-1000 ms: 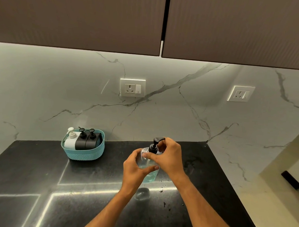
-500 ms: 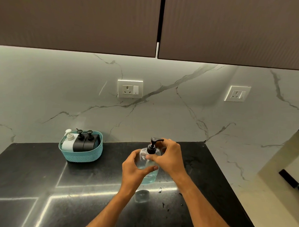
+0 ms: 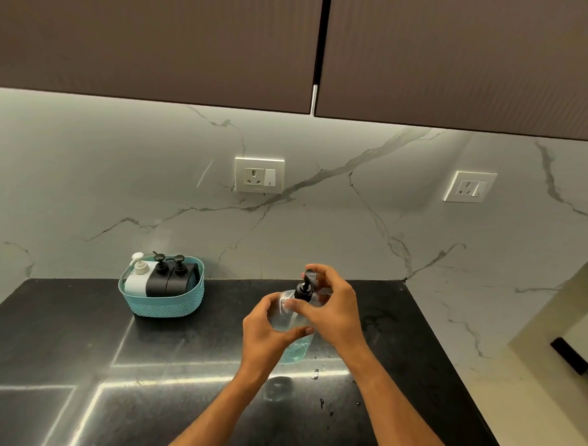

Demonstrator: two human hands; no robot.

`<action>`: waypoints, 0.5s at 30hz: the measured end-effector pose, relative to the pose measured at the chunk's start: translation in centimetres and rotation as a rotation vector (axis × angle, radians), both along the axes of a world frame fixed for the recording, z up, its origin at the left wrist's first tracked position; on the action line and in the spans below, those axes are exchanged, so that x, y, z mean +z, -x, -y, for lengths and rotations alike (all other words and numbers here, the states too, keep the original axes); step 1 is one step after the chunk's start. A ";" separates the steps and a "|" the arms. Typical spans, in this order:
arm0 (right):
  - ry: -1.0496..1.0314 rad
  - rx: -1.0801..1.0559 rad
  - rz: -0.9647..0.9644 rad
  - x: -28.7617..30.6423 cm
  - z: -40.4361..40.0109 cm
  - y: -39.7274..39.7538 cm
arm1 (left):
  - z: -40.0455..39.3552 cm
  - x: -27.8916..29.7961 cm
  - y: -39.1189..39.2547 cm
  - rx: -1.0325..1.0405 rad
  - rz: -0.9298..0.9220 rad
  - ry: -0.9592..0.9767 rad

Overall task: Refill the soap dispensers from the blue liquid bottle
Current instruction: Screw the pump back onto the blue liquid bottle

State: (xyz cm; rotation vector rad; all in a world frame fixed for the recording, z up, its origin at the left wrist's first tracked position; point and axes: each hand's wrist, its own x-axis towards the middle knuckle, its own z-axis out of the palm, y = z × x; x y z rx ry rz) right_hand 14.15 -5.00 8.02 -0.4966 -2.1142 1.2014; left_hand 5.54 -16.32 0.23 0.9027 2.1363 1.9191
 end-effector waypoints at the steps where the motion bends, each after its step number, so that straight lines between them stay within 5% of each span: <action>1: -0.002 0.002 -0.016 0.0 -0.2 -0.1 | 0.1 0.0 0.1 0.003 0.002 0.002; 15: -0.072 -0.010 -0.012 0.4 -0.6 -0.4 | 0.0 0.3 0.0 -0.011 0.008 0.000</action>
